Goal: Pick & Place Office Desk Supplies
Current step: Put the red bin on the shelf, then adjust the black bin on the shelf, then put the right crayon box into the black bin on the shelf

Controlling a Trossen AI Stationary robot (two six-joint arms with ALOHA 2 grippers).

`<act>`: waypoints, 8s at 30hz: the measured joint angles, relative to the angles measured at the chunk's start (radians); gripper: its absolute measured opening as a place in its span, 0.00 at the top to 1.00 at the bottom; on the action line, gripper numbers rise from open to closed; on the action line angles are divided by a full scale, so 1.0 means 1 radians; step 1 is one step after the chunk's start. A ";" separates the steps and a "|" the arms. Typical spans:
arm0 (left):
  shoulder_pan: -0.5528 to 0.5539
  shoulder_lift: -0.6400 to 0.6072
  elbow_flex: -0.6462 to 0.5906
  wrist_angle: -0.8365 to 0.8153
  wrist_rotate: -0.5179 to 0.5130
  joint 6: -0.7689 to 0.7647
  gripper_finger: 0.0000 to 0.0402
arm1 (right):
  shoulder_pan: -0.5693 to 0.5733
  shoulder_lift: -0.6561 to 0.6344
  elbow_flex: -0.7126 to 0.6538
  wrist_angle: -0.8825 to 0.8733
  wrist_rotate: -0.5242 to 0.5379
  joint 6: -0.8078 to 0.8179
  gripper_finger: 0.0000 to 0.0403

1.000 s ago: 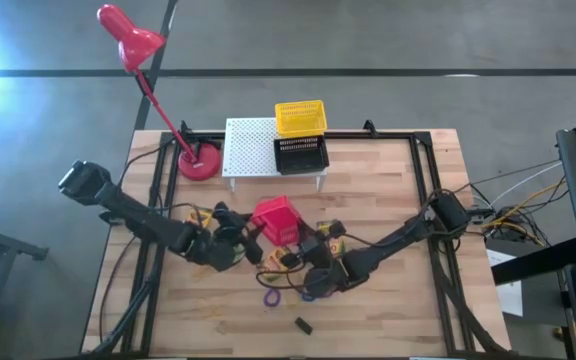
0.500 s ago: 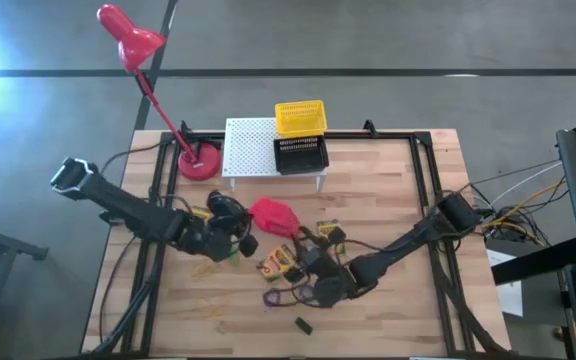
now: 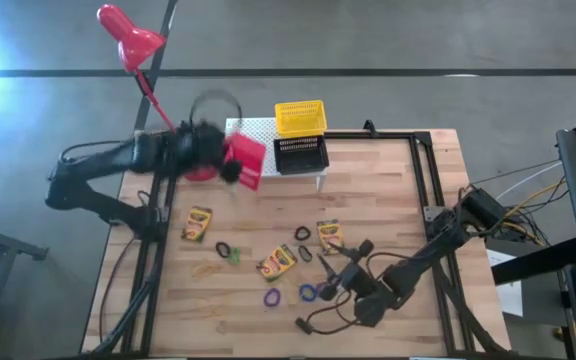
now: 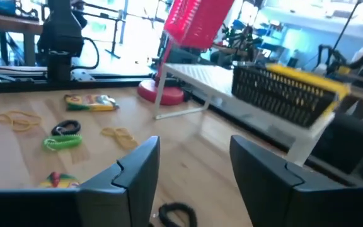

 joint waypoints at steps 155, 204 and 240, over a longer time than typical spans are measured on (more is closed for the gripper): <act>0.546 0.000 -0.502 0.534 0.276 0.673 0.71 | -1.184 -0.428 0.033 -0.602 -1.230 -0.060 0.98; -0.811 -0.023 -0.849 1.221 -0.116 0.273 0.71 | -0.160 -0.427 -0.440 -0.496 -0.892 0.928 0.72; -0.296 0.848 -0.319 1.242 0.423 0.164 0.71 | -0.376 -0.156 -0.498 0.154 -1.071 0.667 0.52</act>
